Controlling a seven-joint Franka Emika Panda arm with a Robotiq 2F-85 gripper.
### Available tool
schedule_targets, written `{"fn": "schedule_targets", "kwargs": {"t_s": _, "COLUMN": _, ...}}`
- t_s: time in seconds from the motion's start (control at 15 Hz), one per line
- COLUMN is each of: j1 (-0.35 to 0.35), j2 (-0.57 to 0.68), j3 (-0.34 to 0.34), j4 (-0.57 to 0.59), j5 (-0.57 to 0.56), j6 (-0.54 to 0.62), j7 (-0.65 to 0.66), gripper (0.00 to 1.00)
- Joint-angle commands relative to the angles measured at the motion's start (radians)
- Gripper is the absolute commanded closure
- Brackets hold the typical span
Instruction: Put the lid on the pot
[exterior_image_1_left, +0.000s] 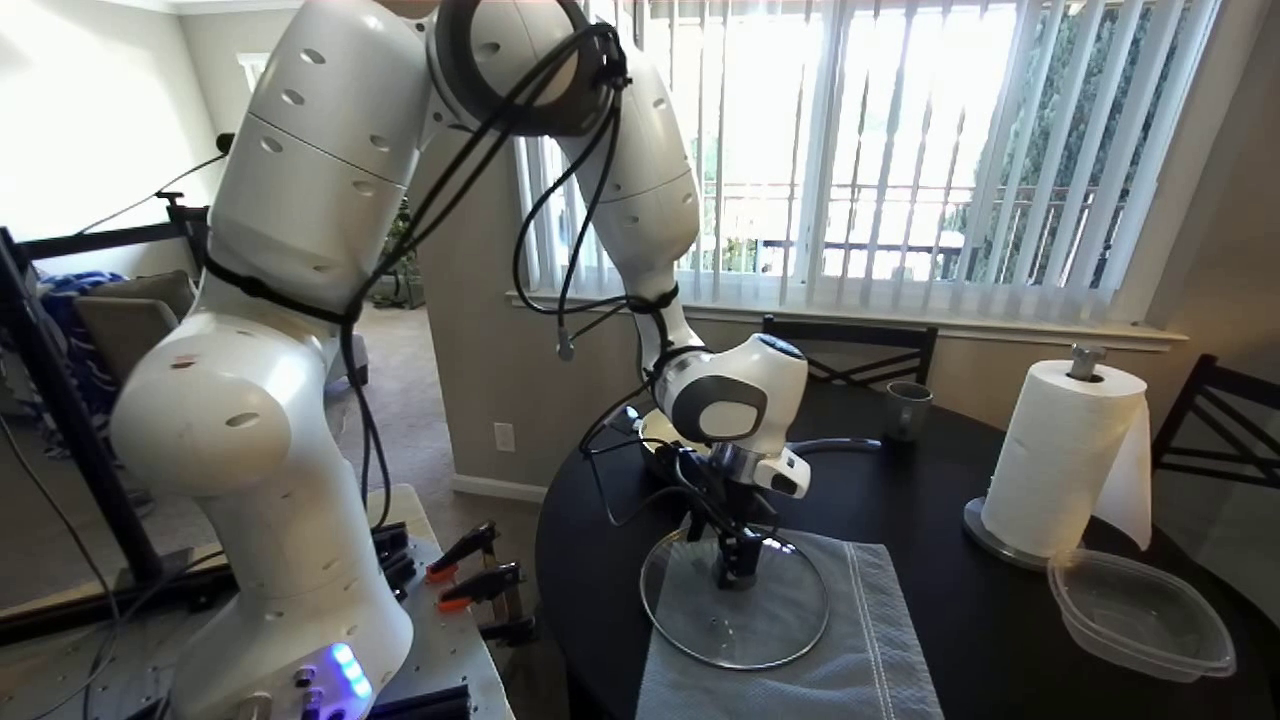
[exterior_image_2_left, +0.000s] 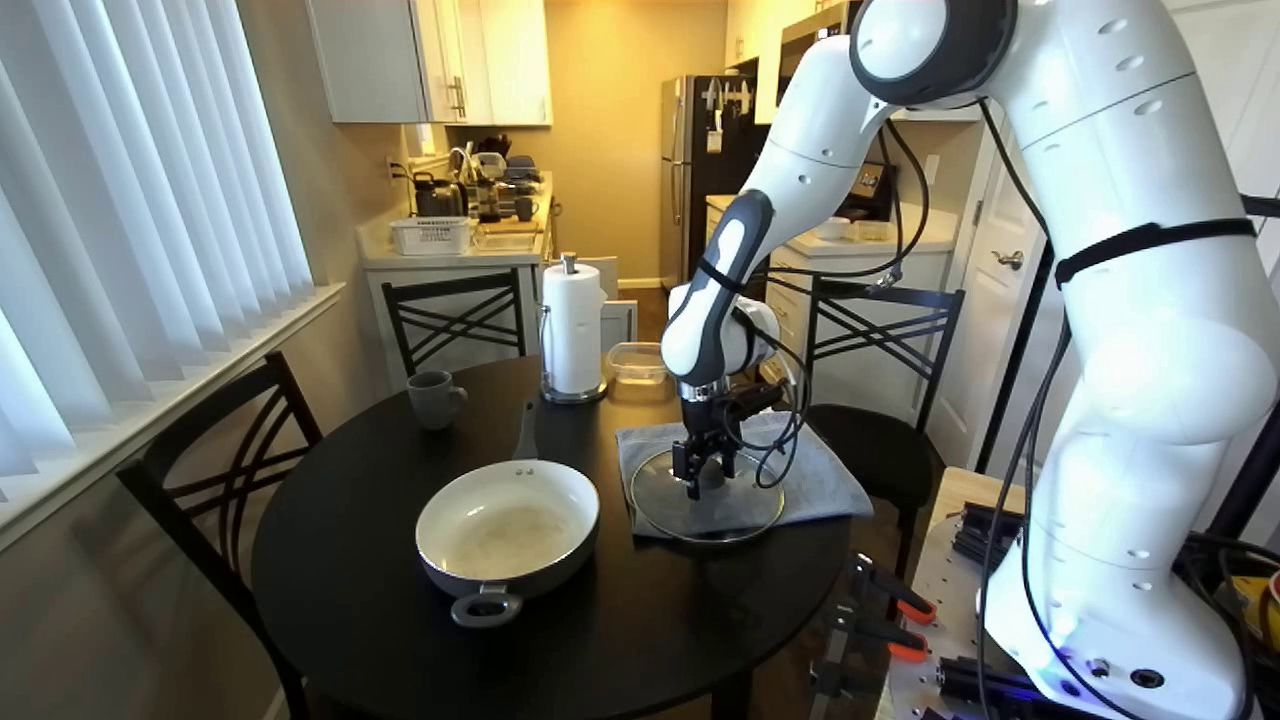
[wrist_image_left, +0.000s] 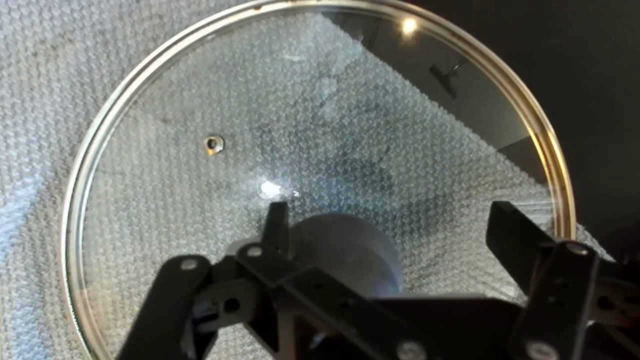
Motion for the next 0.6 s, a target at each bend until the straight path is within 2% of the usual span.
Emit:
{"fn": "schedule_targets", "kwargs": {"t_s": 0.0, "j1": 0.019, "j2": -0.001, "j3": 0.0, "j4": -0.015, "j5": 0.016, "j6": 0.027, "j7": 0.001, "gripper": 0.0}}
{"fn": "schedule_targets", "kwargs": {"t_s": 0.53, "j1": 0.02, "j2": 0.0, "j3": -0.009, "j4": -0.033, "j5": 0.009, "j6": 0.107, "j7": 0.007, "gripper": 0.0}}
